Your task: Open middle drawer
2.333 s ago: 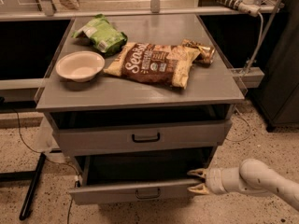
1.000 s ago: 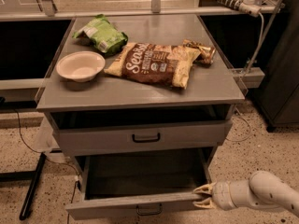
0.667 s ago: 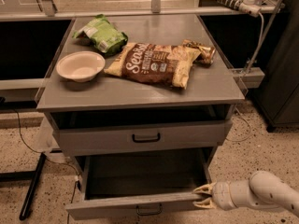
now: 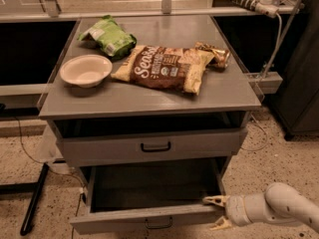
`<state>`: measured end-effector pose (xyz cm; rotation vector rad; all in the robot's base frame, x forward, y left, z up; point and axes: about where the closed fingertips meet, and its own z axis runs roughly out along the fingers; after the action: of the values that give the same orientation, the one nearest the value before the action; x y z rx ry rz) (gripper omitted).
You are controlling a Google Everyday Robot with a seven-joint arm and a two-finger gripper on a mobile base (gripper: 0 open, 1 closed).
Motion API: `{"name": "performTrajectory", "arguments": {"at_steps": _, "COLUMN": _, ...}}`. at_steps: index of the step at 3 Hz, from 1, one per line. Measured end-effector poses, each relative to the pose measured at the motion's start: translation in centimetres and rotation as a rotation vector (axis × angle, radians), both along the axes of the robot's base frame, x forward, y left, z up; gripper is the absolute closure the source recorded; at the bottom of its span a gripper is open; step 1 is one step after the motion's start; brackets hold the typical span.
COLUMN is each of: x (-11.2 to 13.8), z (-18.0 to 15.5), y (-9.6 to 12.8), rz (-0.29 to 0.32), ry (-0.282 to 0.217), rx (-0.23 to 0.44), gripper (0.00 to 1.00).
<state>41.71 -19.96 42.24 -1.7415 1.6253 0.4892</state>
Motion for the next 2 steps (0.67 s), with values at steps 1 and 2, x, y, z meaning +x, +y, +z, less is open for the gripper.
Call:
{"name": "performTrajectory", "arguments": {"at_steps": 1, "x": -3.55, "z": -1.59, "y": -0.94, "rz": 0.026, "ry": 0.029, "rx": 0.022, "gripper": 0.60}}
{"name": "performTrajectory", "arguments": {"at_steps": 2, "x": -3.50, "z": -0.71, "y": -0.81, "rz": 0.026, "ry": 0.029, "rx": 0.022, "gripper": 0.84}}
